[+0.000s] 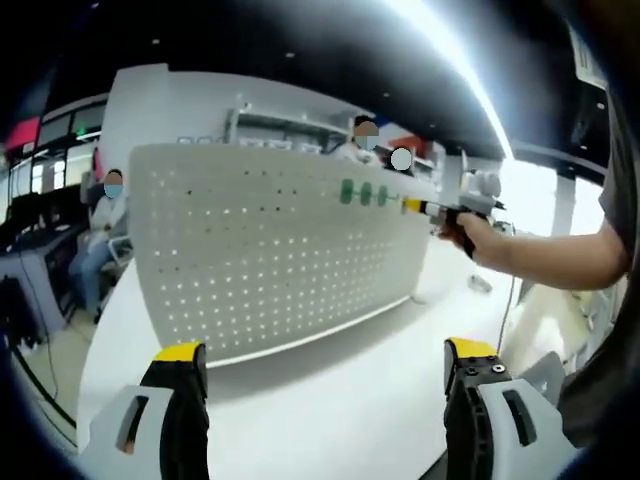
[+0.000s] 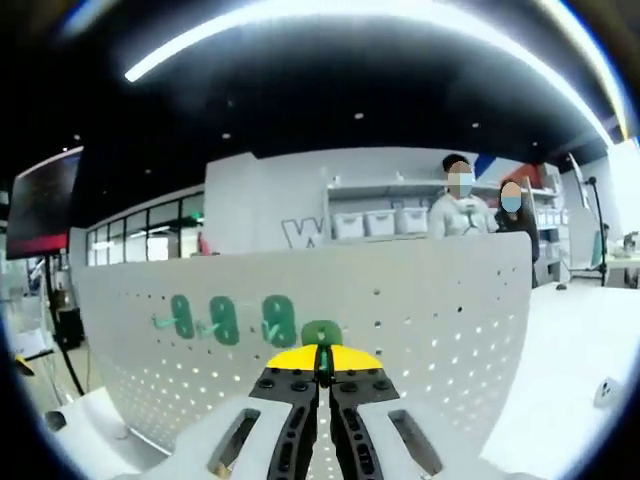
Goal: Insert the hook assembly into the mounting plate slot until the hook locks in place.
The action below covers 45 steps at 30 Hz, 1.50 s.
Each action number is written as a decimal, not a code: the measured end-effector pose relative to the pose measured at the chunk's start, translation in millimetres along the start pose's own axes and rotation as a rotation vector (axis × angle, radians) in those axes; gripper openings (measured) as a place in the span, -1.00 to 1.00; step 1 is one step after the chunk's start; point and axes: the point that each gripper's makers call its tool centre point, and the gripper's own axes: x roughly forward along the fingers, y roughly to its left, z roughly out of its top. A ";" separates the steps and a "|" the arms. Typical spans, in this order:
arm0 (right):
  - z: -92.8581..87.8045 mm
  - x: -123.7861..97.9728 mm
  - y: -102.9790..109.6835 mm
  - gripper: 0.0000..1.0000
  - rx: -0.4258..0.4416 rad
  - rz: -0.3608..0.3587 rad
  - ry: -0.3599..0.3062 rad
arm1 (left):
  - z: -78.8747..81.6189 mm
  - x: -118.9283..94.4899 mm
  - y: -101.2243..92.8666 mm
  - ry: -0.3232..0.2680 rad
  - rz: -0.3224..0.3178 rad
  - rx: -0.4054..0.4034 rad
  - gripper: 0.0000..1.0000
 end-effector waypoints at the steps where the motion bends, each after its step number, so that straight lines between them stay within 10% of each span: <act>1: 1.9 1.8 0.5 -1.00 -0.006 0.002 -0.003 | -0.2 -0.1 0.4 0.002 0.002 0.001 1.00; 45: 6.8 29.4 -12.6 -1.00 -0.028 0.020 -0.013 | -0.6 -2.4 14.9 0.009 0.042 -0.002 1.00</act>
